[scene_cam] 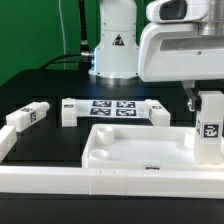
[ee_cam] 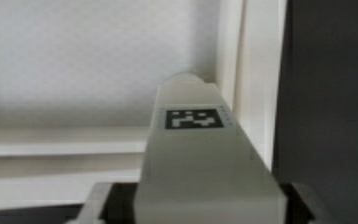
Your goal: Assemble desk
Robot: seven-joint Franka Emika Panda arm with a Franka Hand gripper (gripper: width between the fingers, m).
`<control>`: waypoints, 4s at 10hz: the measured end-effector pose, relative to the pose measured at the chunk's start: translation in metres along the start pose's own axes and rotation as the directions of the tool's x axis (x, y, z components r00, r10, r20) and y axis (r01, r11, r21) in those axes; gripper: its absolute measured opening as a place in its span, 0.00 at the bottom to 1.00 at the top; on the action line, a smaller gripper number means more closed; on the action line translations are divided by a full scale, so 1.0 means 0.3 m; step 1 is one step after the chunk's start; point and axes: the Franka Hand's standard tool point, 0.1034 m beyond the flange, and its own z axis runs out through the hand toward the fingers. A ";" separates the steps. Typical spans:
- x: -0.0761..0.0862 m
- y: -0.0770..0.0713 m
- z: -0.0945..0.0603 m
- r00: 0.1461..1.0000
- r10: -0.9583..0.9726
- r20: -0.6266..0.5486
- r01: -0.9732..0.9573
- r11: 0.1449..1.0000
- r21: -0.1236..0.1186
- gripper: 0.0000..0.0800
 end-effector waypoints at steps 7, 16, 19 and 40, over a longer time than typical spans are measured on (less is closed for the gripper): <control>0.022 0.078 -0.005 0.892 0.453 -0.016 -0.453 0.891 -0.018 0.37; -0.031 0.060 -0.087 0.959 0.281 -0.026 -0.282 0.959 -0.011 0.81; -0.082 0.073 -0.108 0.979 0.202 -0.029 -0.203 0.979 -0.011 0.81; -0.393 0.157 0.092 0.973 -0.211 -0.099 0.209 0.978 -0.030 0.81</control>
Offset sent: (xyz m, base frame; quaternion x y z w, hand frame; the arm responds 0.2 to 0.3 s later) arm -0.0015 0.0070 -0.0010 0.0072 -0.0129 0.2815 0.9594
